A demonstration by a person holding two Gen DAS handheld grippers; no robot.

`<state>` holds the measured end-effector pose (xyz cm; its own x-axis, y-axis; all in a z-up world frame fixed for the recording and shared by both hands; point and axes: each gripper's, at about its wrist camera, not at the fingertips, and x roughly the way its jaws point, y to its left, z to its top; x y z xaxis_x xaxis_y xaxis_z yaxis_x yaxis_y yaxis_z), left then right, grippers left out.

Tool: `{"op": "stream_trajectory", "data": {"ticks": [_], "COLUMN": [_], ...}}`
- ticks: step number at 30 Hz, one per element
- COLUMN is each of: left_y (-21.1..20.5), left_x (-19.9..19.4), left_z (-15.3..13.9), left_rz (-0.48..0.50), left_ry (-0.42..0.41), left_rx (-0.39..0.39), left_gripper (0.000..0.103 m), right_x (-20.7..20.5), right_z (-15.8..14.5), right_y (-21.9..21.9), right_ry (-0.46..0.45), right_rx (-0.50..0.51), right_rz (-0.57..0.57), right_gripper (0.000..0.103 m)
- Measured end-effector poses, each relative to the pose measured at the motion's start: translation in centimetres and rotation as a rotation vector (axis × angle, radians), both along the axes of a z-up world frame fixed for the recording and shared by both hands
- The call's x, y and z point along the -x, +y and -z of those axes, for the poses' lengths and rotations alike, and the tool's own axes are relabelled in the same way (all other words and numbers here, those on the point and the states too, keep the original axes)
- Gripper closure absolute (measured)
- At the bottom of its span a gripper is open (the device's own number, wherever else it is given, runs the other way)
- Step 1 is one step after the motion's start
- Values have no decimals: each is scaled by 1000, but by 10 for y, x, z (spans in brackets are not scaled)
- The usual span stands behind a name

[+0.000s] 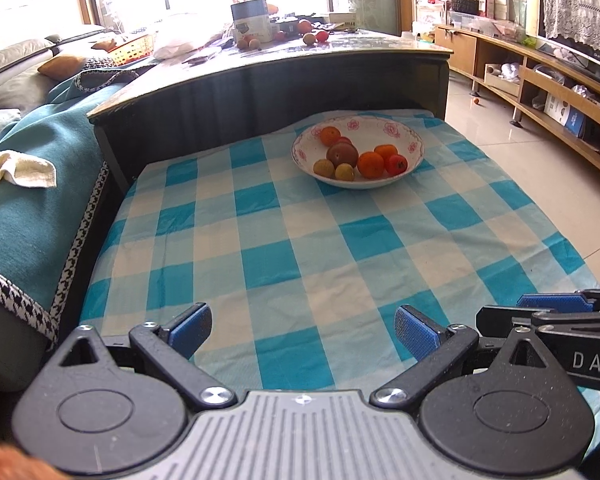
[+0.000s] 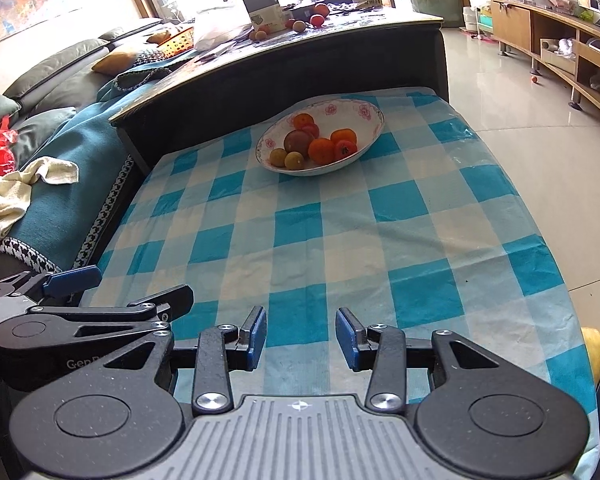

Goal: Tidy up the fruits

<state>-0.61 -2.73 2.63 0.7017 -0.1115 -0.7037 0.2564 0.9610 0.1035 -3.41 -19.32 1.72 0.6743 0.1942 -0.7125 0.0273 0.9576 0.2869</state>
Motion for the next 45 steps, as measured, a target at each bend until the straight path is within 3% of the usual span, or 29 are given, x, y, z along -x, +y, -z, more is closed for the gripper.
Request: {"op": "stream_trajectory", "data": {"ticks": [7,45], "left_y": [-2,5], "left_x": [11,34], "left_z": [4,5], "left_rz": [1,-37], "left_ry": [-5,-33], "left_rx": [-41,-50], "left_gripper": [0,0], "right_x": [7,22], "right_z": [2,4], "right_y": [3,12], "right_ry": [10,11], "right_rx": [2,13], "right_rz": [-5,-31], "right_gripper": [68,68]}}
